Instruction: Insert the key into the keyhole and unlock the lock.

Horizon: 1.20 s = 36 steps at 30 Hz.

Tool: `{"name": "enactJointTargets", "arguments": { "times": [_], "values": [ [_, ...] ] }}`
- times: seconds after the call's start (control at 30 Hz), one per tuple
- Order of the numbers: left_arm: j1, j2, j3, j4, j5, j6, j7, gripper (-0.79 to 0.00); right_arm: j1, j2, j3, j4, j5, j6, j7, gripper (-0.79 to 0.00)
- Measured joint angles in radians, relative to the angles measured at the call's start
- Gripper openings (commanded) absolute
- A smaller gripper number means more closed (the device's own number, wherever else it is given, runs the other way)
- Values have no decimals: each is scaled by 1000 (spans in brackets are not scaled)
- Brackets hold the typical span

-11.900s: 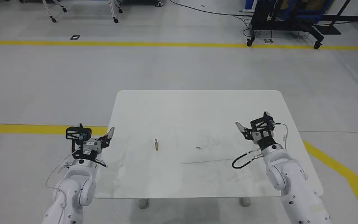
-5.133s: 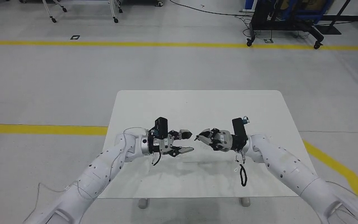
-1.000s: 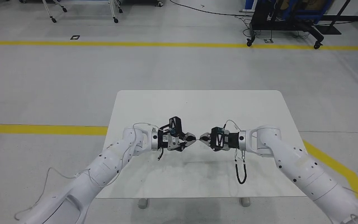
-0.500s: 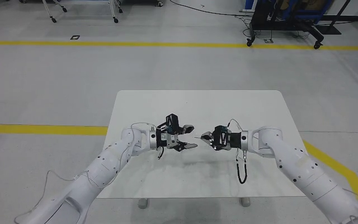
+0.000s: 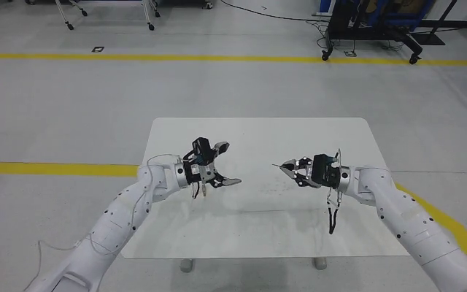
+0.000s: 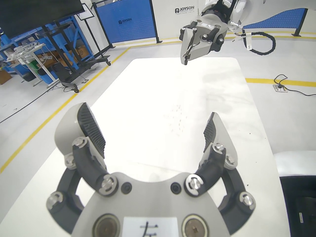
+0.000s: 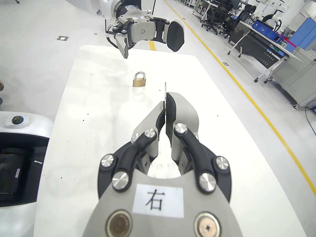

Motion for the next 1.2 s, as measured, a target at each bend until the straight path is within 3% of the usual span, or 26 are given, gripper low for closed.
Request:
{"name": "enactJointTargets", "arguments": {
  "times": [0.17, 0.3, 0.4, 0.53, 0.63, 0.73, 0.9, 1.17, 1.2],
  "values": [
    [2, 0, 1, -5, 6, 4, -4, 0, 0, 0, 0, 0, 4, 0, 4, -785],
    [69, 23, -50, -122, 95, 110, -39, 0, 0, 0, 0, 0, 4, 0, 3, -785],
    [172, 65, -152, -245, 169, 147, -114, 0, 0, 0, 0, 0, 4, 0, 3, -785],
    [374, 120, -340, -443, 159, 178, -328, 0, 0, 0, 0, 0, 4, 0, 3, -785],
    [512, 140, -452, -556, 75, 206, -502, 0, 0, 0, 0, 0, 4, 0, 3, -785],
    [585, 143, -487, -595, -31, 210, -630, 0, 0, 0, 0, 0, 4, 0, 3, -785],
    [547, 130, -440, -528, -182, 228, -725, 0, 0, 0, 0, 0, 4, 0, 3, -785],
    [403, 99, -317, -345, -291, 264, -849, 0, 0, 0, 0, 0, 4, 0, 3, -785],
    [388, 95, -302, -330, -298, 264, -856, -37, 0, 0, 0, 0, 4, 0, 3, -785]
  ]
}}
